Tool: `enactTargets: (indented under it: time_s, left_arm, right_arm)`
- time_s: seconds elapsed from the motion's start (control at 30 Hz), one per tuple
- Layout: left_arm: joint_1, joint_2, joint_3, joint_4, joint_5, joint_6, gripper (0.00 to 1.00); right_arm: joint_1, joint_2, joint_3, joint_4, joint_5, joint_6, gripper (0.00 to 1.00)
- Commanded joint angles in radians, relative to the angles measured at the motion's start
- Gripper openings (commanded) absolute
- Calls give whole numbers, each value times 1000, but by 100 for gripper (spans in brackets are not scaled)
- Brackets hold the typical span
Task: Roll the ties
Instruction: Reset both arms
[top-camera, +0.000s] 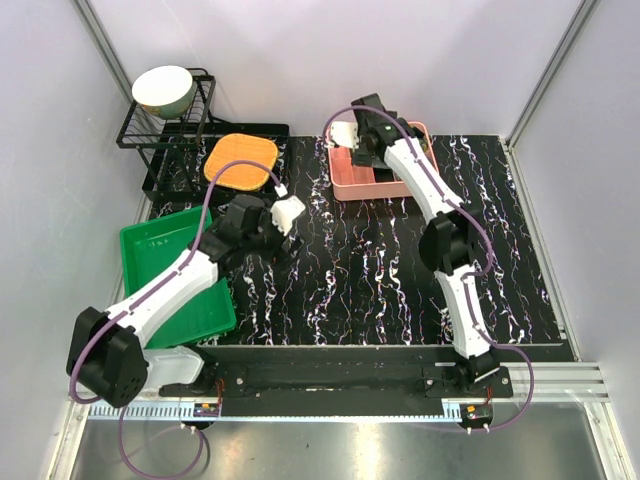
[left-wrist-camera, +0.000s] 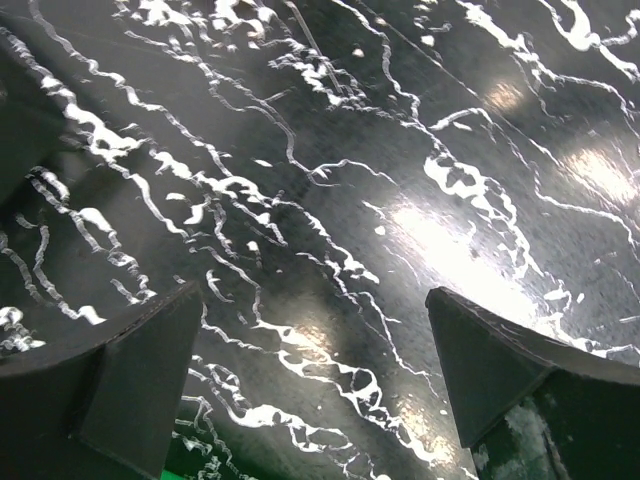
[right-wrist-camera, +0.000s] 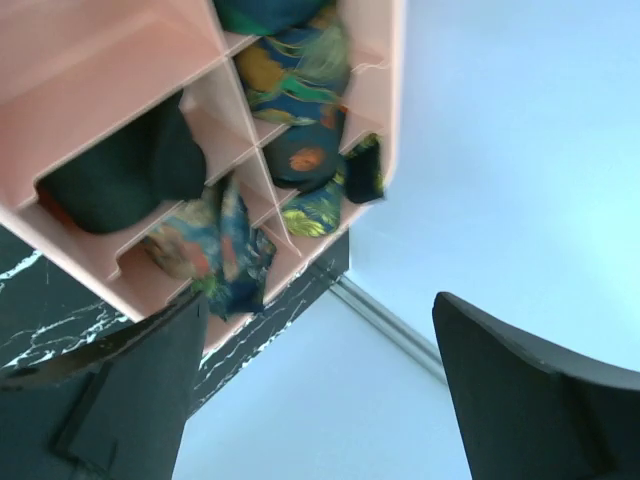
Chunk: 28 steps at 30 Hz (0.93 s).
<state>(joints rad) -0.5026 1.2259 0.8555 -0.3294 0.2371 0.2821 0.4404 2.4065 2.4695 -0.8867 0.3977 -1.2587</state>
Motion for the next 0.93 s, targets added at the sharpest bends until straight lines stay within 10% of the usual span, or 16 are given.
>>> enactTargets:
  time_s: [0.0,0.2,0.4,0.63,0.9]
  left_arm:
    - [16,41,140,-45,-93,-76,99]
    - [42,208,451,-269,-166,-179,99]
    - [55,297,512,-349,-220,-190,99]
    - [70,233,329,-326,-217,-254,99]
    - [110,132,221,-306,-177,-277,99]
  right_arm:
    - [-14,-167,48,37,-65,122,100]
    - [-135,-325,11,-141,-262,732,100]
    - [-366,-563,-488,-183,-609,1135,100]
    - [-434,-885,-1188,95,-764,1225,100]
    - [-434,-1023,-1307,138,-758,1253,100]
